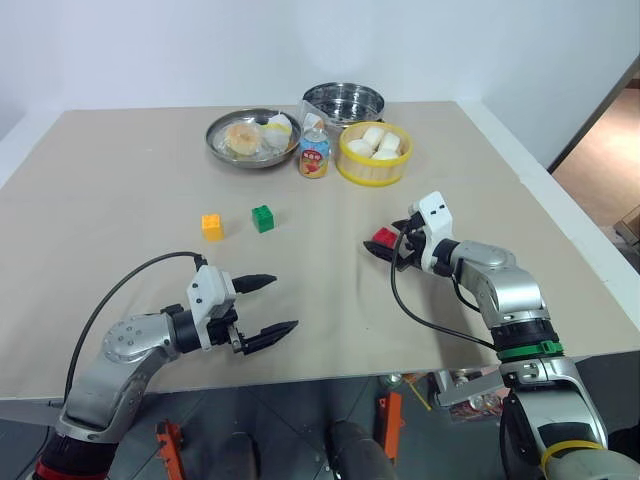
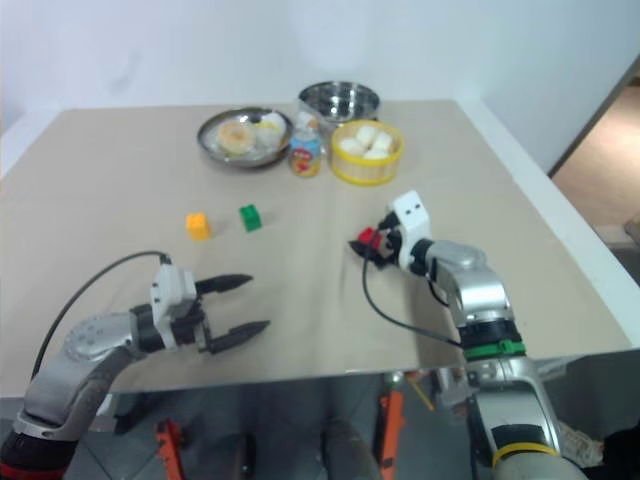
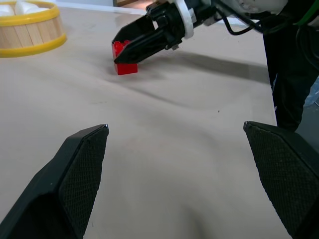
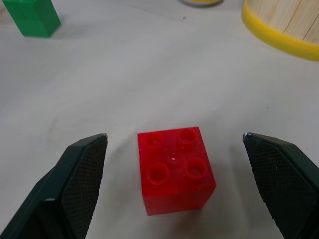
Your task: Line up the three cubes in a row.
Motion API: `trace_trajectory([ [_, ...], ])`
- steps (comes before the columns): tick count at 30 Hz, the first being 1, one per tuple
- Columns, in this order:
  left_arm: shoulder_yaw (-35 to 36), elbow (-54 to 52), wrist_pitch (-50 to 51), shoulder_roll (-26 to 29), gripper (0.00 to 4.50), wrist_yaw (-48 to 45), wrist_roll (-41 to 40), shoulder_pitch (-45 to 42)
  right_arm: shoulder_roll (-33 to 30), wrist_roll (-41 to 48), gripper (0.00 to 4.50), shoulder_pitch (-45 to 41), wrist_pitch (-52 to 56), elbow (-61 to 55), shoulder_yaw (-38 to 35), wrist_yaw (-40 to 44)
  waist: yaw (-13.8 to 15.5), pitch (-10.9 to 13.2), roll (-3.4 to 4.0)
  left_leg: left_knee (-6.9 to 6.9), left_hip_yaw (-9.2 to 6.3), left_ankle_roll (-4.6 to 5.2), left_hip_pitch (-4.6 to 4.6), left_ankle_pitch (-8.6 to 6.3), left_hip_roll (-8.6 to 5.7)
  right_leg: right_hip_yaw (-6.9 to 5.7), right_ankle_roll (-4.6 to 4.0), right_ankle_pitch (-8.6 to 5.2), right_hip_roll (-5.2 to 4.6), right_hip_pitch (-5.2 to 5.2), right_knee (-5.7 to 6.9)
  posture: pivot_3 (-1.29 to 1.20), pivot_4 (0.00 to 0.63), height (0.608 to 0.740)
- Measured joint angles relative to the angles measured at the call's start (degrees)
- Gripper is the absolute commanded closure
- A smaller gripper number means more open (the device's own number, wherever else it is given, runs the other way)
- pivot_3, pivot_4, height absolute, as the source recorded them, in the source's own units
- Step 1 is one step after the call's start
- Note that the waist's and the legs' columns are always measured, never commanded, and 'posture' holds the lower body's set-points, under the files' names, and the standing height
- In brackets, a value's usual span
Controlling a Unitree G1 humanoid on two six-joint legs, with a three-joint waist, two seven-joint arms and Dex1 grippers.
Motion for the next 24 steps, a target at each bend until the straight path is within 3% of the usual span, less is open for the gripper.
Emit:
trace_trajectory([
  [3, 0.0, -0.2, 0.0, -0.1, 0.0, 0.6, 0.0, 0.3, 0.0, 0.0, 0.75, -0.4, -0.4, 1.7, 0.0, 1.0, 0.0, 0.0, 0.01, 0.0, 0.0, 0.0, 0.01, 0.0, 0.0, 0.0, 0.0, 0.0, 0.0, 0.0, 0.0, 0.0, 0.15, 0.734],
  [10, 0.0, -0.7, 0.0, -0.1, 0.0, 1.6, 0.0, 0.8, 0.0, 0.0, 3.22, -0.5, -0.9, 2.5, 0.0, 2.3, 0.0, 0.0, 0.02, 0.01, 0.0, 0.0, 0.01, 0.0, 0.0, 0.0, -0.01, 0.01, 0.0, 0.0, 0.0, 0.0, 0.15, 0.734],
  [17, 0.1, -0.7, 0.1, -0.1, 0.0, 1.9, 0.0, 1.1, 0.0, 0.4, 3.25, -0.5, -0.1, -2.9, 0.5, 5.7, 0.0, 0.1, 0.13, 0.0, 0.0, 0.0, 0.01, 0.0, 0.01, 0.0, 0.0, 0.0, 0.01, -0.01, 0.0, 0.0, 0.15, 0.734],
  [24, 2.5, -1.8, 1.7, -1.6, 0.0, 7.5, -0.5, 6.7, -0.1, 1.8, 3.25, -3.2, 0.7, -14.3, 11.8, 20.3, -0.1, 0.1, 0.17, -0.02, -0.11, 0.0, 0.01, -0.01, 0.04, -0.12, 0.02, -0.01, 0.01, -0.01, 0.01, 0.0, 0.15, 0.734],
])
